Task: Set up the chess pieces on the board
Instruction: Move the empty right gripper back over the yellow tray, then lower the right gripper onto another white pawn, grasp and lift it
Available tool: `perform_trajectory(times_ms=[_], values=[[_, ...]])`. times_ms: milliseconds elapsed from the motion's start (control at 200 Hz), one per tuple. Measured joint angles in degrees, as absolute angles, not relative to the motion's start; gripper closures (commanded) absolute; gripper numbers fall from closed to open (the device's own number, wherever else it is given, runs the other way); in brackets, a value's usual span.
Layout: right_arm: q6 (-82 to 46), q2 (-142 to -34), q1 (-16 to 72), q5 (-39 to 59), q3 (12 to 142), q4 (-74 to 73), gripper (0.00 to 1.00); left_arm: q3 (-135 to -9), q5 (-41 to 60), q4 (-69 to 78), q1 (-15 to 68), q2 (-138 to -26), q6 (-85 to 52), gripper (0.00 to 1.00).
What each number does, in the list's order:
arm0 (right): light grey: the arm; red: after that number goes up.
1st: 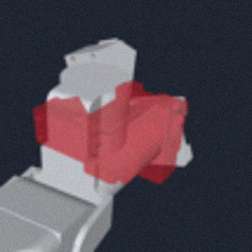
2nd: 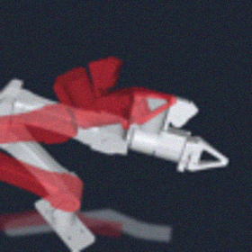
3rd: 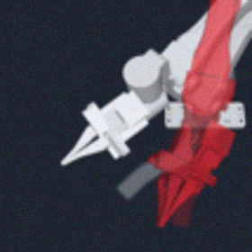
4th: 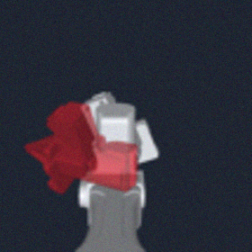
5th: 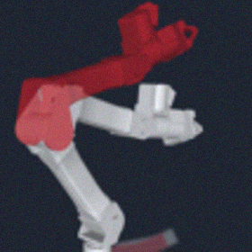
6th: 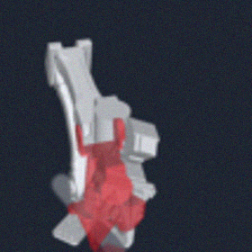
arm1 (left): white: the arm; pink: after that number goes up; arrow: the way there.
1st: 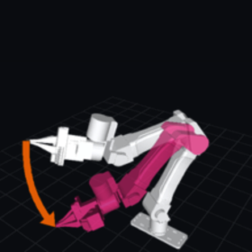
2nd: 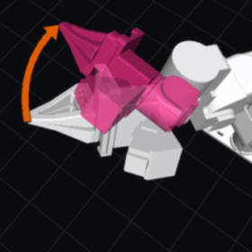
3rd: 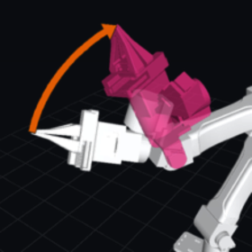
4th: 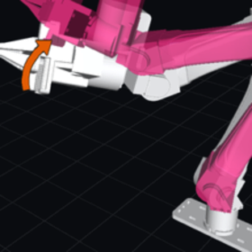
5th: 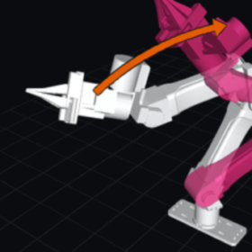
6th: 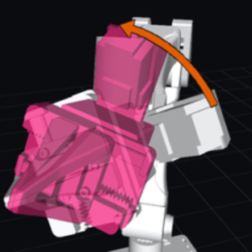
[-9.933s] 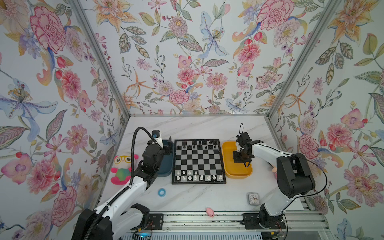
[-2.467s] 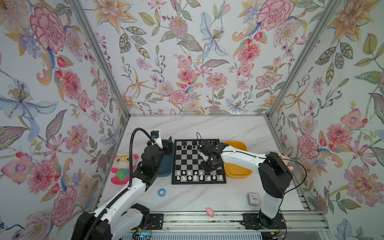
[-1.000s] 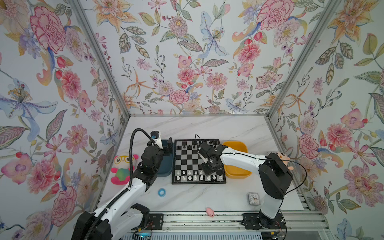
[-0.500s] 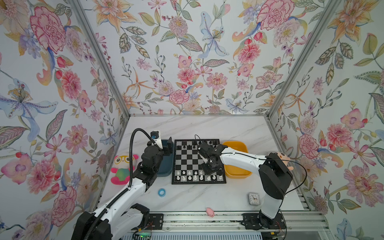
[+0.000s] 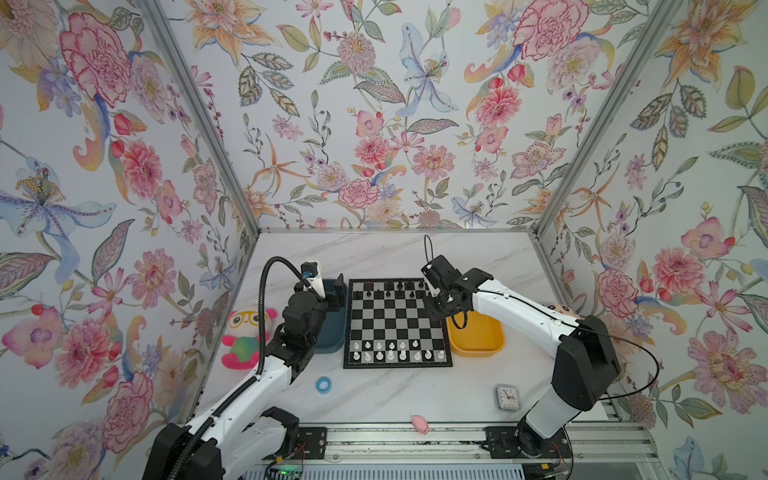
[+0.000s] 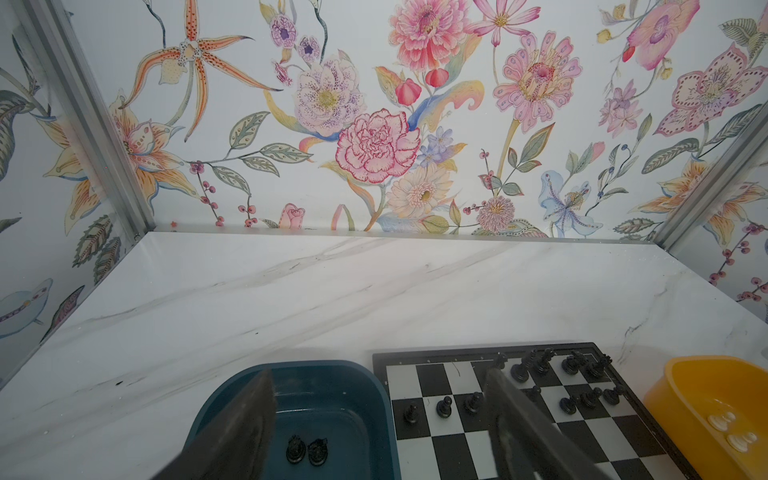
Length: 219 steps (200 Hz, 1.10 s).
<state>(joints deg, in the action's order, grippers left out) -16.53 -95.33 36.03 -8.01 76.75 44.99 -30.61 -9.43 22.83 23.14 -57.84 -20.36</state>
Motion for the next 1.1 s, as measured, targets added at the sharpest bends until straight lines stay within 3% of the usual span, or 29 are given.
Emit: perform_trajectory(times_ms=[205,535,1096], values=[[-12.8,-95.2,25.6,-11.0,74.4,44.7,0.7,-30.6,-9.4,22.8,23.1,-58.5,-20.4,0.2],[-9.4,-99.7,17.0,-9.3,72.9,40.5,0.73,-30.6,-9.5,22.8,23.1,-60.6,-20.4,0.2],[-8.1,-105.4,14.7,-4.5,72.9,36.5,0.76,-30.9,-9.4,22.8,23.1,-61.9,-20.4,0.2]])
